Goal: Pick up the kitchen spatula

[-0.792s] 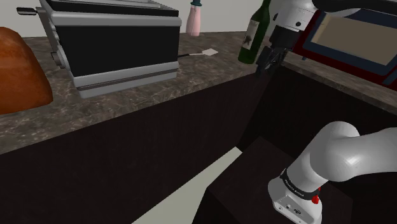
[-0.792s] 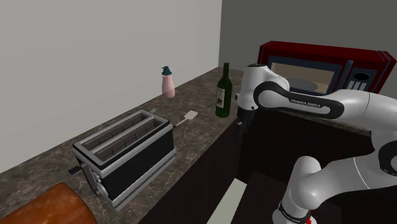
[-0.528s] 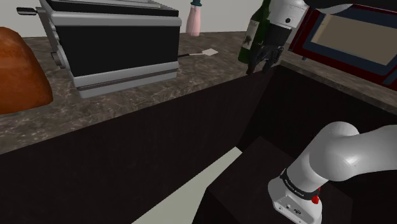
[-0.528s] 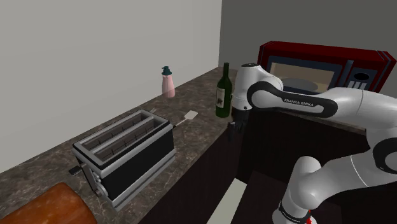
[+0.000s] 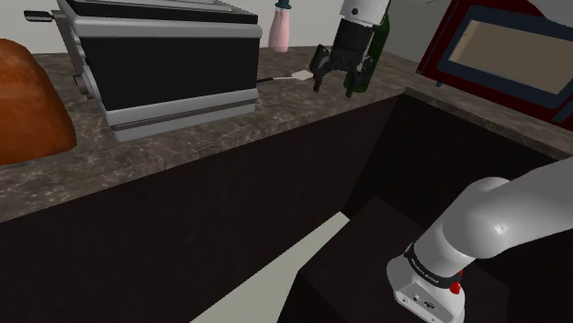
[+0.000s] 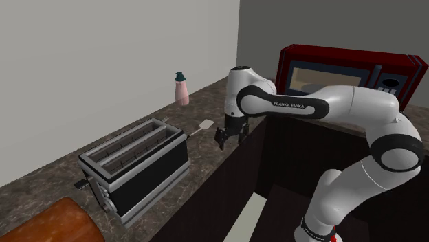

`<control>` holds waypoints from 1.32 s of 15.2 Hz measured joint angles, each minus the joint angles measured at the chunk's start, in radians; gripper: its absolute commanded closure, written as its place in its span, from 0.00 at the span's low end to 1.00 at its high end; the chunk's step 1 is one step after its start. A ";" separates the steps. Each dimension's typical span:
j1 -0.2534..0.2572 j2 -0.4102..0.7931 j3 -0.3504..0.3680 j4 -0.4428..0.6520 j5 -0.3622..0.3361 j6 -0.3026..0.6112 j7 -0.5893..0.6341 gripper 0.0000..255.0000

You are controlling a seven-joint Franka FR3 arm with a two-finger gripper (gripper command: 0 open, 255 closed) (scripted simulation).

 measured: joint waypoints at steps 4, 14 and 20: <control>-0.040 0.162 0.052 0.141 -0.014 0.019 0.223 0.00; -0.074 0.598 0.086 0.629 -0.116 -0.055 0.754 0.00; -0.057 0.874 0.038 1.015 -0.162 -0.179 1.006 0.00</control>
